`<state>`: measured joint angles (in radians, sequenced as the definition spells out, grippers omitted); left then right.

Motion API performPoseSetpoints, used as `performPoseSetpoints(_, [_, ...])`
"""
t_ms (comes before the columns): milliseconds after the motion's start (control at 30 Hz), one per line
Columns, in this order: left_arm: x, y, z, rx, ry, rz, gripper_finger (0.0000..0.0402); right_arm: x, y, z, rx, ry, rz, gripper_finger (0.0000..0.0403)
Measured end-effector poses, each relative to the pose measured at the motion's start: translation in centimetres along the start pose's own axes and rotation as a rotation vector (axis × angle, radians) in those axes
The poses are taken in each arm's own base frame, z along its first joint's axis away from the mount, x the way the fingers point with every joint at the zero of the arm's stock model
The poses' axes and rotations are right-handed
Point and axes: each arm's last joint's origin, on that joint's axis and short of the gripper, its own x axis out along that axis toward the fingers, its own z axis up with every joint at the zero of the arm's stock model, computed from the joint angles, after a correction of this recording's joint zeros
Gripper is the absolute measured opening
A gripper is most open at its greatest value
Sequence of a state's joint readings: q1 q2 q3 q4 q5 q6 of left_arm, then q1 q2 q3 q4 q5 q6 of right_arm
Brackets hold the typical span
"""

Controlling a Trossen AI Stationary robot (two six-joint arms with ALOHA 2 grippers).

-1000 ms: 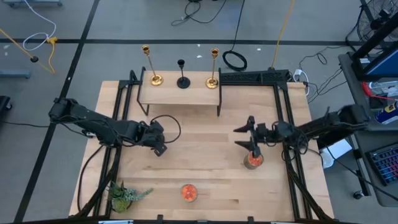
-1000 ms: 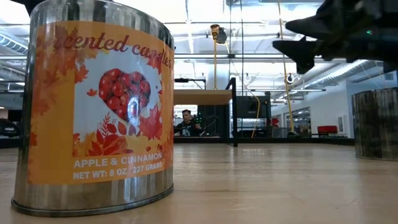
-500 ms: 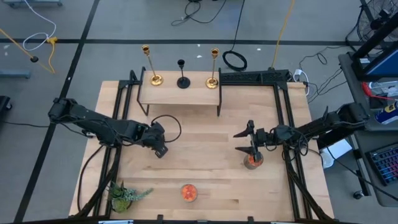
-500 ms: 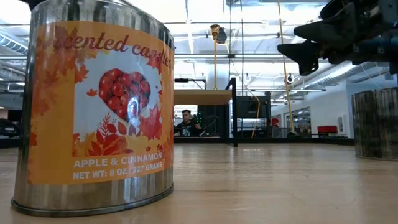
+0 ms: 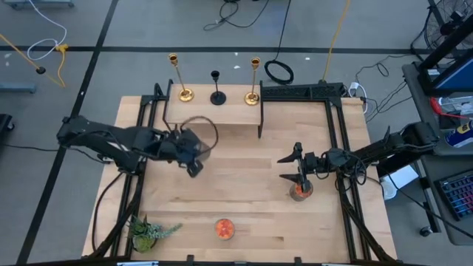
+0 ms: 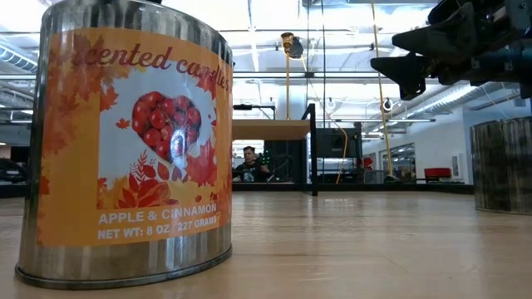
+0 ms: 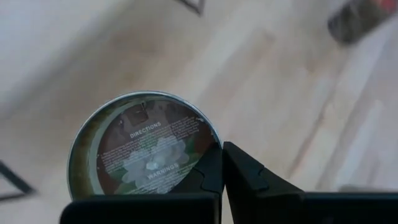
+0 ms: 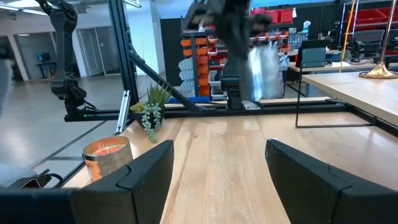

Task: Pick & Place candle stick holders
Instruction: Put the silver scented candle on the shelf

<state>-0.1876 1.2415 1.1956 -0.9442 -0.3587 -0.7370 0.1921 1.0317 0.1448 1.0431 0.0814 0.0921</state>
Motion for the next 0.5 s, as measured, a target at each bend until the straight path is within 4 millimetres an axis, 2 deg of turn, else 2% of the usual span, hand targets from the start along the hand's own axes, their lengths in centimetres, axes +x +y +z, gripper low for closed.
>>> performPoseSetpoints(100, [-1.8,0.8,1.9,0.010,-0.058,0.058,0.0004,0.0,0.0,0.0,0.000,0.000,0.000,0.0254])
performPoseSetpoints(233, [-3.0,2.5,4.0,0.029,-0.089,0.137,0.0004,0.0,0.0,0.0,0.000,0.000,0.000,0.0254])
performPoseSetpoints(500, [-2.3,7.1,6.4,-0.005,-0.066,0.262,0.0004,0.0,0.0,0.0,0.000,0.000,0.000,0.0254])
